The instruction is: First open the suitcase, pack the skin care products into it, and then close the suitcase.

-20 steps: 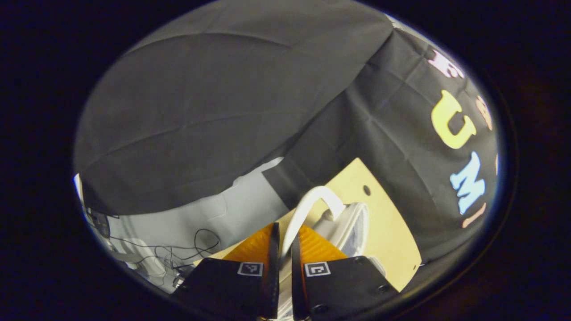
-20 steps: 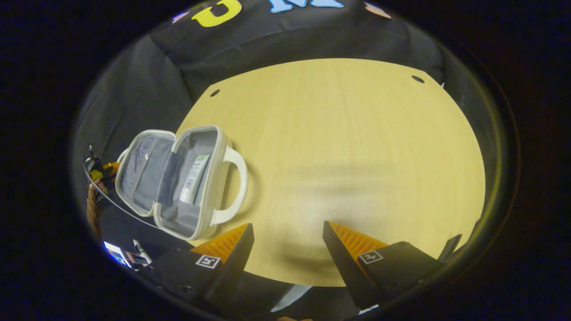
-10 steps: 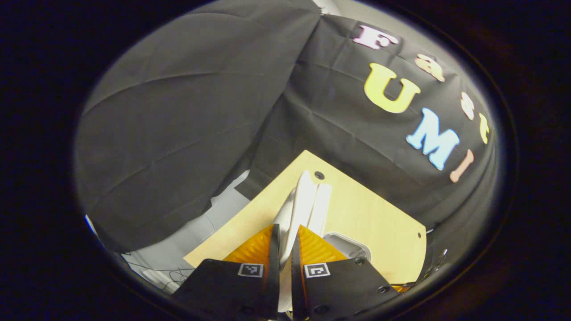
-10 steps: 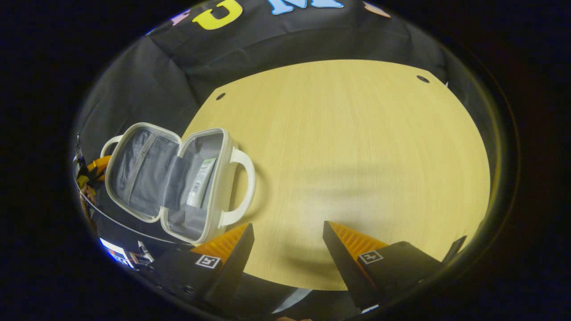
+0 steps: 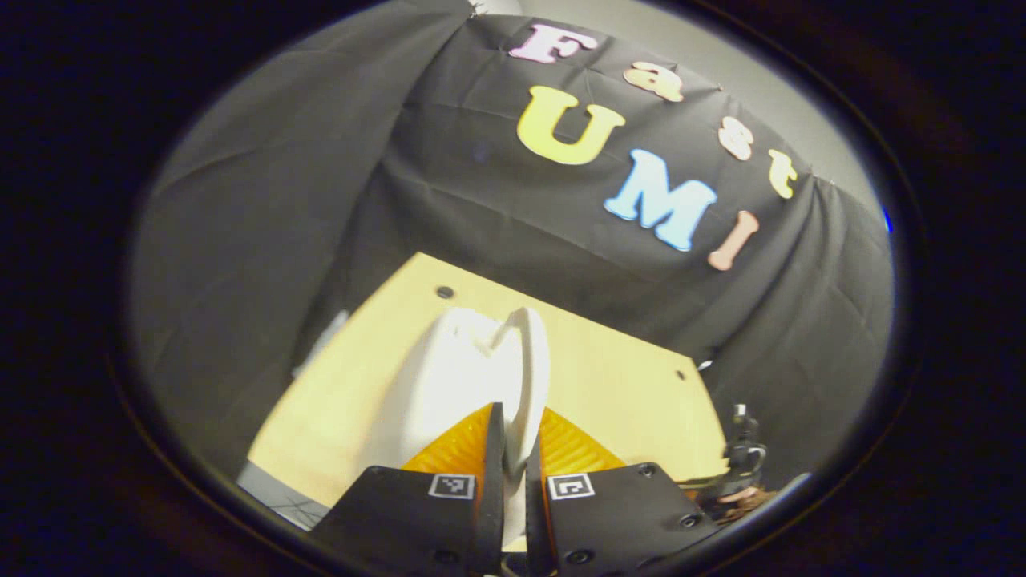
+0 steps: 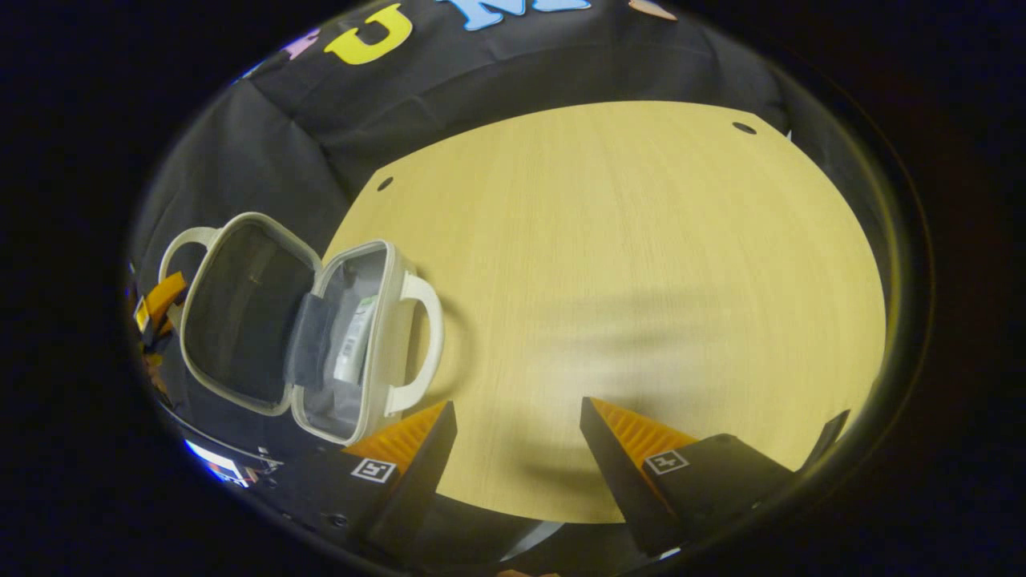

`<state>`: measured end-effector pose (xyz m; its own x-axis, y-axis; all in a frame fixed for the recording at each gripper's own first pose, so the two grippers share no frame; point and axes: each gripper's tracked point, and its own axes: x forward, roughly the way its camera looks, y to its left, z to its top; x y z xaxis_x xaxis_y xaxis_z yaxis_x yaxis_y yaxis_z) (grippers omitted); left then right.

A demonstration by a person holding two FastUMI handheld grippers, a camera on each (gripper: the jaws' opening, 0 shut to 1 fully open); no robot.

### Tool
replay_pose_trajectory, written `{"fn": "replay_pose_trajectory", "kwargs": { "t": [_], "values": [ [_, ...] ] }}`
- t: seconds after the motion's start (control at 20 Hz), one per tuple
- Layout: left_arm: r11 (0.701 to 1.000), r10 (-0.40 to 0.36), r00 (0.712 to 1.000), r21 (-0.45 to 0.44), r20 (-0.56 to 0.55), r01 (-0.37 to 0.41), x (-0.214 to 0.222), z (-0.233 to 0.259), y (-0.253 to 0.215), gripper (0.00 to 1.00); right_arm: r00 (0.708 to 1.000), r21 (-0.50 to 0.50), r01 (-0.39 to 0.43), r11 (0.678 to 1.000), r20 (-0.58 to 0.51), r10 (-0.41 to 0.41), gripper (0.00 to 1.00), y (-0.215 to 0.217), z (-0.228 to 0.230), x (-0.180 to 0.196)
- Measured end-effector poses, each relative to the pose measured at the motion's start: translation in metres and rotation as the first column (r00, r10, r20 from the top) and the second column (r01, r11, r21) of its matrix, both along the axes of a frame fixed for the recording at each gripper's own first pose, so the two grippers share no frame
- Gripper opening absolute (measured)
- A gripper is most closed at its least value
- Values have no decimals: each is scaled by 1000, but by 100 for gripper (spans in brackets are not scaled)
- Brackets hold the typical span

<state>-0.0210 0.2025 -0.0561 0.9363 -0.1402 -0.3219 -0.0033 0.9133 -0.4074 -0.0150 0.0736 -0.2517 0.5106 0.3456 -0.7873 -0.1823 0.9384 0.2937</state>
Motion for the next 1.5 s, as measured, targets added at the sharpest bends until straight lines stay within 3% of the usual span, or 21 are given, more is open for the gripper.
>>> {"fn": "replay_pose_trajectory", "kwargs": {
  "t": [0.25,0.4,0.55,0.7,0.75,0.85,0.9,0.95,1.1,1.15,1.25,1.4,1.45,1.5],
  "values": [
    [981,-168,980,81,-103,176,27,-68,-97,19,999,18,47,999,9,-47,95,-11,3,7],
    [956,-254,929,74,-269,283,25,-142,-145,19,996,28,86,996,14,-86,95,-23,6,6],
    [937,-274,879,97,-391,335,7,-210,-156,20,990,38,141,989,20,-141,95,-42,12,5],
    [924,-240,856,163,-458,347,-4,-260,-155,19,981,62,194,979,4,-195,95,-58,16,10],
    [923,-220,865,191,-451,335,-3,-258,-157,20,979,65,205,977,-1,-206,95,-63,15,12],
    [928,-224,885,188,-409,321,9,-247,-168,36,977,61,212,975,-1,-213,95,-67,17,11],
    [933,-196,898,208,-393,294,15,-244,-166,53,977,55,211,976,4,-211,95,-65,15,8],
    [939,-166,920,228,-356,257,22,-233,-160,61,979,43,204,978,12,-205,95,-64,16,7],
    [957,-63,986,272,-155,104,51,-176,-130,61,974,-32,195,980,126,-190,96,-75,33,22],
    [943,-17,999,331,-39,29,64,-144,-113,61,957,-72,205,976,225,-185,96,-85,54,37],
    [885,32,979,450,199,-121,84,-77,-84,69,880,-119,221,968,451,-146,95,-96,116,67],
    [804,23,898,526,439,-278,90,3,-81,82,671,-140,236,962,739,-56,95,-95,210,98],
    [792,23,878,528,477,-308,90,11,-86,82,595,-135,241,961,803,-36,95,-92,235,103],
    [801,9,868,516,496,-303,95,14,-98,87,521,-127,252,959,853,-24,95,-92,258,101]
  ]
}}
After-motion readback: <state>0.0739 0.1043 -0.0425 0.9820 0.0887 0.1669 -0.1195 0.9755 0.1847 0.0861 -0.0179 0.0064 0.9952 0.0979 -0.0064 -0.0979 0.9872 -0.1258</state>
